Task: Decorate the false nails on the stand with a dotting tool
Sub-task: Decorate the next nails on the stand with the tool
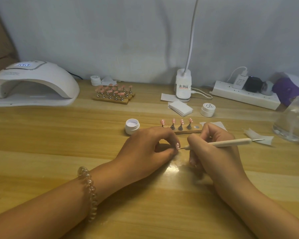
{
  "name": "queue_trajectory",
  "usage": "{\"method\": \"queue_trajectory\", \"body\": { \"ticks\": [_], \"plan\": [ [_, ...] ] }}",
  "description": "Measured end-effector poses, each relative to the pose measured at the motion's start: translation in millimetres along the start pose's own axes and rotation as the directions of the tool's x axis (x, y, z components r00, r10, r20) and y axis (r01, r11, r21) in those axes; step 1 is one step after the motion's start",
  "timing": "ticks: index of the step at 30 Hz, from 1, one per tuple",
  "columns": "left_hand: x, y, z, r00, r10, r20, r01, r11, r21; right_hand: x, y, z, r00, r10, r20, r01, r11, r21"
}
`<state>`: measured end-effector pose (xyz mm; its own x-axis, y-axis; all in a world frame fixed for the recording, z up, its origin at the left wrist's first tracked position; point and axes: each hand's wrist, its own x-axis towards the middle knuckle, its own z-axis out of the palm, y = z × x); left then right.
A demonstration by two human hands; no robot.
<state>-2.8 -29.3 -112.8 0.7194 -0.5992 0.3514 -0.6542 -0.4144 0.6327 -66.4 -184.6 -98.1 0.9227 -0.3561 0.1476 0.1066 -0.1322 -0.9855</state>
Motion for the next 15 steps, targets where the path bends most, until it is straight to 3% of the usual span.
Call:
{"method": "queue_trajectory", "body": {
  "ticks": [15],
  "plan": [
    [-0.3, -1.0, 0.6, 1.0, 0.004, -0.003, -0.004, 1.0, 0.001, 0.9, 1.4, -0.2, 1.0, -0.009, -0.006, 0.009, 1.0, -0.006]
  ]
}}
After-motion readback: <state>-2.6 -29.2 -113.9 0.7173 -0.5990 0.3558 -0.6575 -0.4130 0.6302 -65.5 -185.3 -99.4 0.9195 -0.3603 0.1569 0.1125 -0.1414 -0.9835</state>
